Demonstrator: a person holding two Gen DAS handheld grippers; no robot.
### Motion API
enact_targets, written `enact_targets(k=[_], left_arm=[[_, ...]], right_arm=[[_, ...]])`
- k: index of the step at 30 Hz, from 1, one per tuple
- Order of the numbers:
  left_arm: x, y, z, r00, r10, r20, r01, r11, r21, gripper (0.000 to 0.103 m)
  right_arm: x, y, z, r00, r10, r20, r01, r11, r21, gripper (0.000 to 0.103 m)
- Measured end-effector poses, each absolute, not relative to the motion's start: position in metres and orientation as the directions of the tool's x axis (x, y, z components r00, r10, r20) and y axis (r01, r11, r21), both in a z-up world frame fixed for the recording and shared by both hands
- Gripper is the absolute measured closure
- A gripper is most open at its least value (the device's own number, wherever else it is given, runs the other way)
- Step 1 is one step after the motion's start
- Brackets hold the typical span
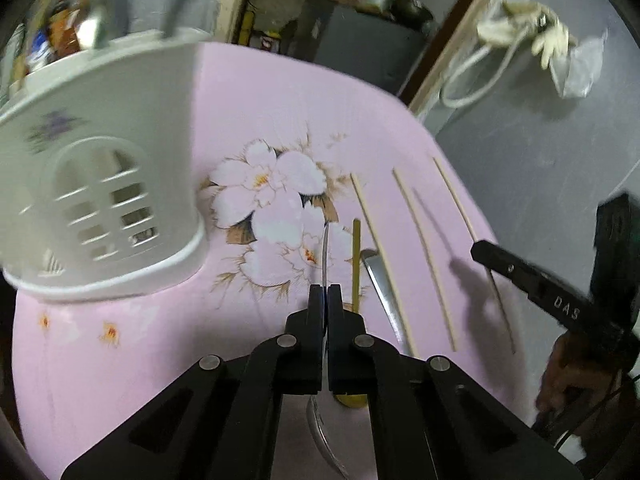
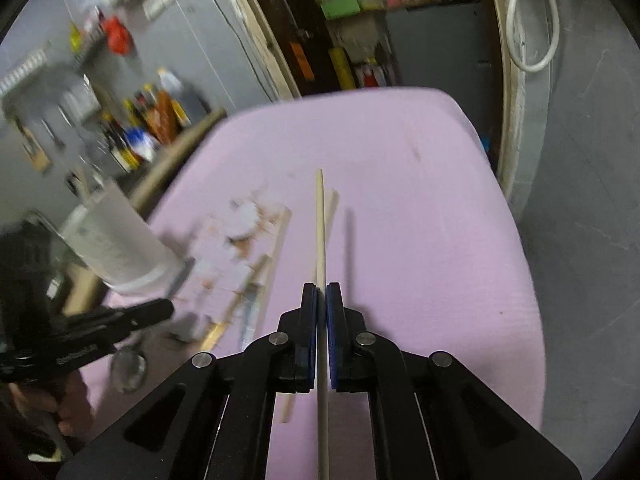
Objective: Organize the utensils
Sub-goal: 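Lift the gold spoon and chopstick and carry both toward the white caddy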
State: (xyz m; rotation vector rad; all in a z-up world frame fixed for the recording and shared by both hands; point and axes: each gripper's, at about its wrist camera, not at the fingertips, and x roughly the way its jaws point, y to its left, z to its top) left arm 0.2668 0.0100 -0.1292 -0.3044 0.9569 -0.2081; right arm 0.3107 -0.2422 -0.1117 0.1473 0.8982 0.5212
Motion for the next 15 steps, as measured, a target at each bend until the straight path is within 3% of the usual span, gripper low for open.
enact_targets(k=[5,15], left_arm=[[0.241,0.031,-0.106,0.651,-0.308,-0.693,-0.005,0.912,-0.41,0.103],[0.232,0.054,-0.043,0.811,-0.23,-0.537,-0.023,0.906,-0.422,0.103]], right_arm=[[0.297,-0.242,-0.095,0.566,0.571,-0.595,-0.388,0.821,0.419,0.101],[0.305,-0.199,-0.039,0.592,0.694,-0.41,-0.512,0.717,0.474,0.101]])
